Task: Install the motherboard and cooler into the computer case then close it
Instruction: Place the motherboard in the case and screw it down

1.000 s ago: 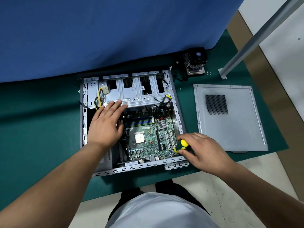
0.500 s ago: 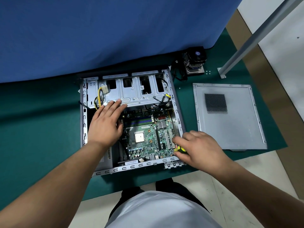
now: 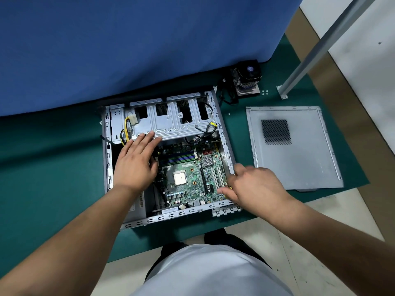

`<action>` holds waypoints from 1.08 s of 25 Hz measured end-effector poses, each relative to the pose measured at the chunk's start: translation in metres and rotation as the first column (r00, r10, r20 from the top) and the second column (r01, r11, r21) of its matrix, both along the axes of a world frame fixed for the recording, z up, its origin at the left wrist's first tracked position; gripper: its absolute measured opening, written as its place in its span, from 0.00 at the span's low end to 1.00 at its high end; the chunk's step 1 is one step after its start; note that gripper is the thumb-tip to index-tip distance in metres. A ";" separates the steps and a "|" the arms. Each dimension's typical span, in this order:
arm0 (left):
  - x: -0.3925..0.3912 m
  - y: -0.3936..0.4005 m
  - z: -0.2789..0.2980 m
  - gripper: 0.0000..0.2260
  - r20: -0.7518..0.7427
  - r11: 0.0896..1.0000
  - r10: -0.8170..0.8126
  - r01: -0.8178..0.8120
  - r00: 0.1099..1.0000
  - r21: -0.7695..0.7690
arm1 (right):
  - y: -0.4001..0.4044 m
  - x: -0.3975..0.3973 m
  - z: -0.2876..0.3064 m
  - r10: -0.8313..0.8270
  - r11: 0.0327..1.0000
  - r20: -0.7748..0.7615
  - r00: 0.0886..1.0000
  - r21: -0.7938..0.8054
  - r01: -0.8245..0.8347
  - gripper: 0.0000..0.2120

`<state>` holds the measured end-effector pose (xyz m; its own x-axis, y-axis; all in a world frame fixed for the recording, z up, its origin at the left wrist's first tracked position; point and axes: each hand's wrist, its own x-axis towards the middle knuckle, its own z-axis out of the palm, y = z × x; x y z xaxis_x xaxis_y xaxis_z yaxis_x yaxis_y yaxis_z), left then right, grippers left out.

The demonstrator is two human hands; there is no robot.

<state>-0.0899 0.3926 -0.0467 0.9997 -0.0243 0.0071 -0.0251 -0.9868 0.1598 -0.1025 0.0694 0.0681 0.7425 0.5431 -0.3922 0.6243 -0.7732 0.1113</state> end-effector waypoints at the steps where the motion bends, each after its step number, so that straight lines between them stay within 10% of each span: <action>1: 0.000 0.000 0.000 0.34 -0.002 1.000 0.000 0.000 1.000 0.000 | -0.001 -0.001 0.003 0.020 1.000 -0.072 0.997 0.016 -0.018 0.21; 6: 0.000 -0.001 0.000 0.33 0.002 1.000 0.000 0.000 1.000 -0.008 | -0.001 -0.004 0.012 0.085 0.996 -0.166 0.982 0.017 -0.083 0.06; 10: -0.001 -0.002 0.002 0.34 0.002 1.000 0.001 -0.001 1.000 -0.013 | 0.008 -0.001 0.003 -0.041 0.994 -0.034 0.999 -0.106 0.037 0.27; 17: -0.001 -0.002 0.004 0.34 -0.009 1.000 0.001 -0.001 1.000 -0.016 | 0.000 -0.003 0.006 0.019 1.000 -0.143 0.990 0.021 -0.016 0.07; 21: -0.001 -0.002 0.005 0.33 -0.010 1.000 -0.001 0.001 1.000 -0.010 | 0.000 -0.003 -0.001 -0.053 0.997 -0.039 0.998 -0.059 0.050 0.28; 27: -0.001 -0.003 0.005 0.33 -0.002 1.000 -0.002 0.002 1.000 -0.018 | -0.004 -0.002 0.011 0.065 0.998 -0.164 0.984 0.035 -0.060 0.07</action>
<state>-0.0912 0.3893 -0.0416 0.9997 -0.0259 0.0055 -0.0264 -0.9838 0.1772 -0.1044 0.0655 0.0789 0.6328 0.5998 -0.4896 0.6796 -0.7333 -0.0200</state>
